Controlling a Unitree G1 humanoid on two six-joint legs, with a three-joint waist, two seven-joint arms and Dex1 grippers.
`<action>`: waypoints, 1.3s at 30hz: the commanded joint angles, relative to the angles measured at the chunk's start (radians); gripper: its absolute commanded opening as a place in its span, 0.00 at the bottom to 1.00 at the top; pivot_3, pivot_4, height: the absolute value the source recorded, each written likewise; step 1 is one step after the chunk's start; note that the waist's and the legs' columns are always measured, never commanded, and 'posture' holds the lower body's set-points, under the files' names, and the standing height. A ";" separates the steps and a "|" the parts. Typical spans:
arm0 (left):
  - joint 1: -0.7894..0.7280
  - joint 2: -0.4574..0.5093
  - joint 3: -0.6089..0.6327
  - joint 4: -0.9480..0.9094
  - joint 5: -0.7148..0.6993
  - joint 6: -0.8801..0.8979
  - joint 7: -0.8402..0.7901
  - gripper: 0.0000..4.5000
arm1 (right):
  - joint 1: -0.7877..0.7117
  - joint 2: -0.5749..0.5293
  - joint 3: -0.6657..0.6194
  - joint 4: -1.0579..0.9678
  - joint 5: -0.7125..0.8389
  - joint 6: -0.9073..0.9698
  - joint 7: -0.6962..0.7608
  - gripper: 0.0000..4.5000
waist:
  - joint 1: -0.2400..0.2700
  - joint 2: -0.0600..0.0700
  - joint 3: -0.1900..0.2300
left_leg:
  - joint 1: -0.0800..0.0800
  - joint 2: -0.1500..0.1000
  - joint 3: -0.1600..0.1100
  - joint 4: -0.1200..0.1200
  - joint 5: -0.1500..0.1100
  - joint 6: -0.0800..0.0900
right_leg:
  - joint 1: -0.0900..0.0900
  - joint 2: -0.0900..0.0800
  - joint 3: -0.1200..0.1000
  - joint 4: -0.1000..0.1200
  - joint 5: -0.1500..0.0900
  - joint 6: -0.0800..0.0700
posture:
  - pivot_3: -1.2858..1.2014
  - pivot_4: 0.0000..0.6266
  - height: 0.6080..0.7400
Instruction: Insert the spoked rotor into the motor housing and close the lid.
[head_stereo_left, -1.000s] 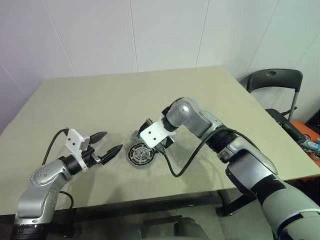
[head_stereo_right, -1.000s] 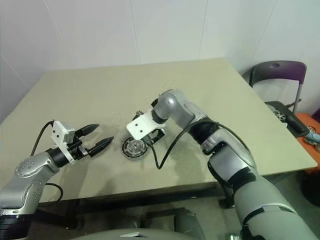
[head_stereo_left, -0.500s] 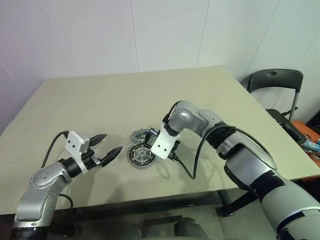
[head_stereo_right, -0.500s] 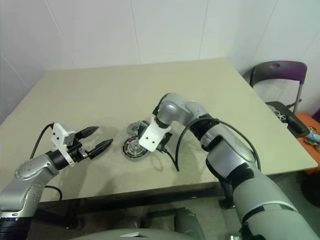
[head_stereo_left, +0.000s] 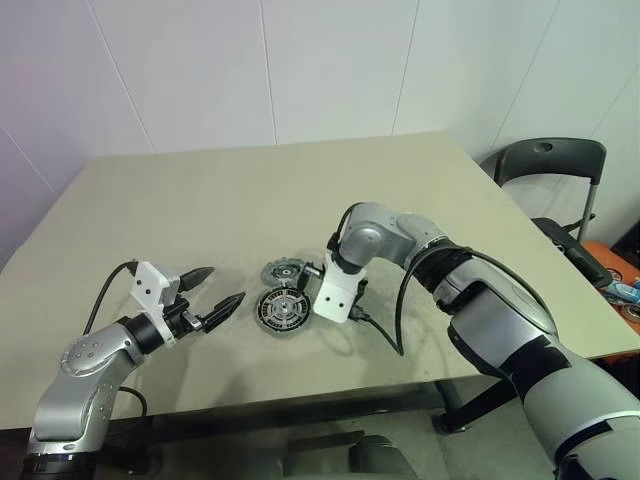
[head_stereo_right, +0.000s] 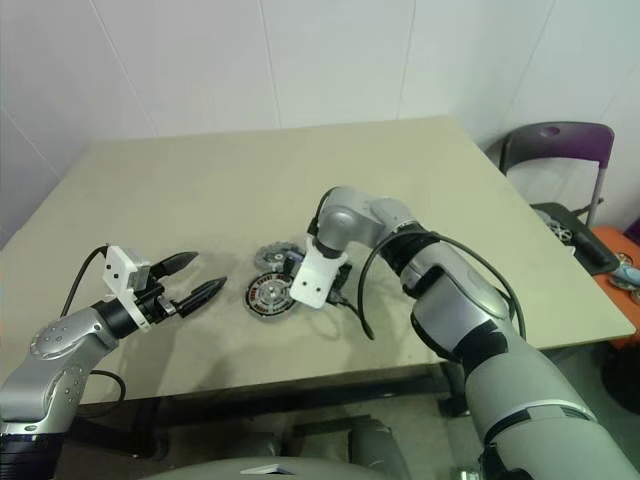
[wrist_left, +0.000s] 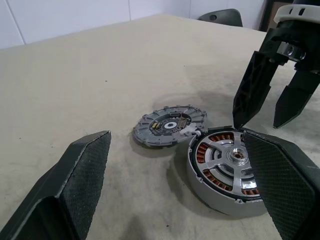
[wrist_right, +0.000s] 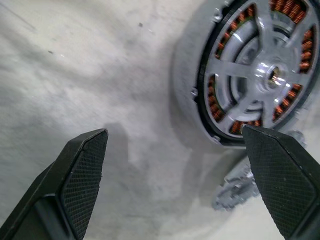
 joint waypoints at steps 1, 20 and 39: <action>-0.011 0.003 0.013 -0.021 -0.007 -0.008 -0.005 1.00 | 0.010 0.000 -0.009 -0.029 0.022 0.000 0.022 0.99 | 0.000 0.000 0.000 | 0.000 0.000 0.000 0.000 0.000 0.000 | 0.000 0.000 0.000 0.000 0.000 0.000 | 0.52 0.00 1.00; -0.020 -0.003 0.011 -0.001 0.004 -0.022 -0.008 1.00 | 0.124 0.049 -0.108 -0.220 0.119 0.497 0.123 0.01 | 0.000 -0.001 -0.001 | 0.006 0.000 0.000 0.001 0.000 0.000 | 0.005 0.000 0.000 0.001 0.000 0.000 | 0.52 0.00 1.00; -0.070 -0.008 0.002 0.060 0.019 -0.038 -0.037 1.00 | 0.194 0.102 -0.132 -0.531 0.139 1.225 0.148 0.01 | 0.002 -0.001 0.000 | -0.001 0.000 -0.001 0.000 0.000 0.000 | -0.002 0.000 0.000 0.001 0.000 0.000 | 0.52 0.00 1.00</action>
